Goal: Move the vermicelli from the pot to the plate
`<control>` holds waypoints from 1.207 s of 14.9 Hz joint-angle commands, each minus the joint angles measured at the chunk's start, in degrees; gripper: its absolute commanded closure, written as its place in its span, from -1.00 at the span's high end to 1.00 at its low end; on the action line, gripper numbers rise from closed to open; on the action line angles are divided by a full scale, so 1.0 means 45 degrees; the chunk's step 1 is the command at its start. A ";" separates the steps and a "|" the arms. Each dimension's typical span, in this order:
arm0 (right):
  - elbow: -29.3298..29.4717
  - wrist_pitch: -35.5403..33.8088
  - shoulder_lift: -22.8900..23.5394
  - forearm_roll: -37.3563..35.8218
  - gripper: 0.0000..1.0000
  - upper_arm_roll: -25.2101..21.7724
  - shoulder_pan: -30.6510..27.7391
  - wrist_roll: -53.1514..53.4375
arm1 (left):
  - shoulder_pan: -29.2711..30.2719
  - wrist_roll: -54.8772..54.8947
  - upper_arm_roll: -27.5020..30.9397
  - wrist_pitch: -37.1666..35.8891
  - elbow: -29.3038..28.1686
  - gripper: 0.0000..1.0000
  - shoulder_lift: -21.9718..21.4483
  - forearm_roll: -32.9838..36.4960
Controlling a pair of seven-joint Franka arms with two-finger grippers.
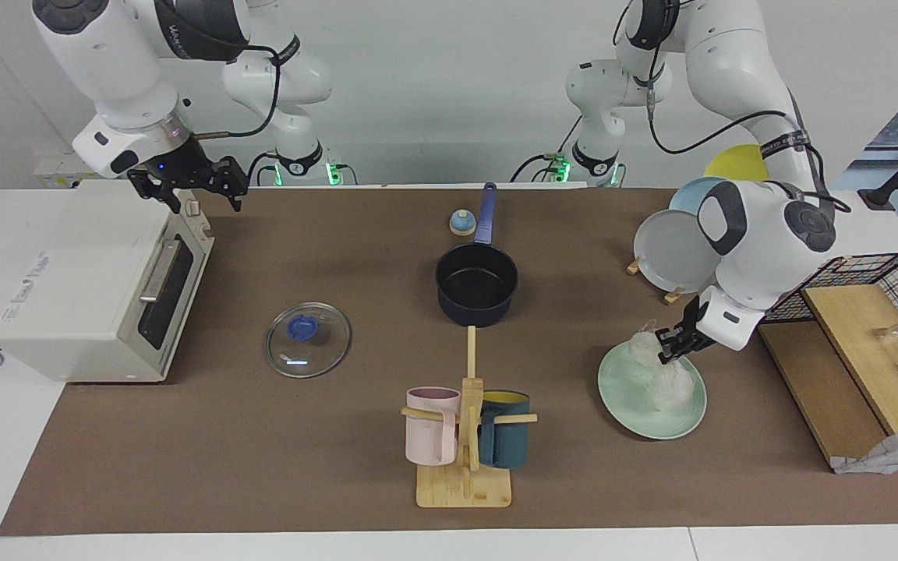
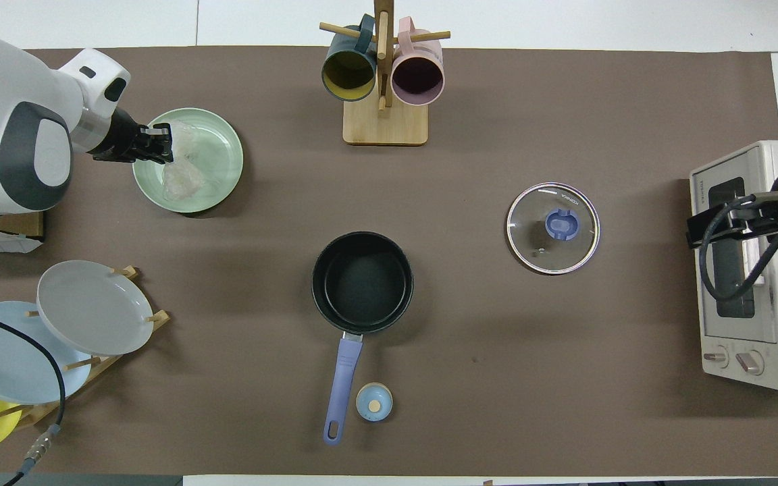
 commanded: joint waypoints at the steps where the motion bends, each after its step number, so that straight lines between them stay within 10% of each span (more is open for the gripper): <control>1: -0.0002 0.0269 -0.0094 -0.0121 1.00 0.0069 -0.0231 -0.0203 | -0.0117 0.0702 0.0126 0.0804 -0.0207 -1.00 0.0211 0.0060; 4: 0.0036 0.0543 -0.0075 -0.0043 1.00 0.0069 -0.0250 -0.0203 | -0.0136 0.1172 0.0126 0.0963 -0.0247 -0.74 0.0330 0.0490; 5: 0.0056 0.0524 -0.0055 -0.0081 1.00 0.0069 -0.0231 -0.0203 | -0.0214 0.1114 0.0145 0.0847 -0.0227 0.98 0.0310 0.0645; 18: 0.0134 0.0543 -0.0035 -0.0003 1.00 0.0050 -0.0192 -0.0281 | -0.0156 0.0996 0.0399 -0.5536 0.0222 1.00 -0.4940 0.1505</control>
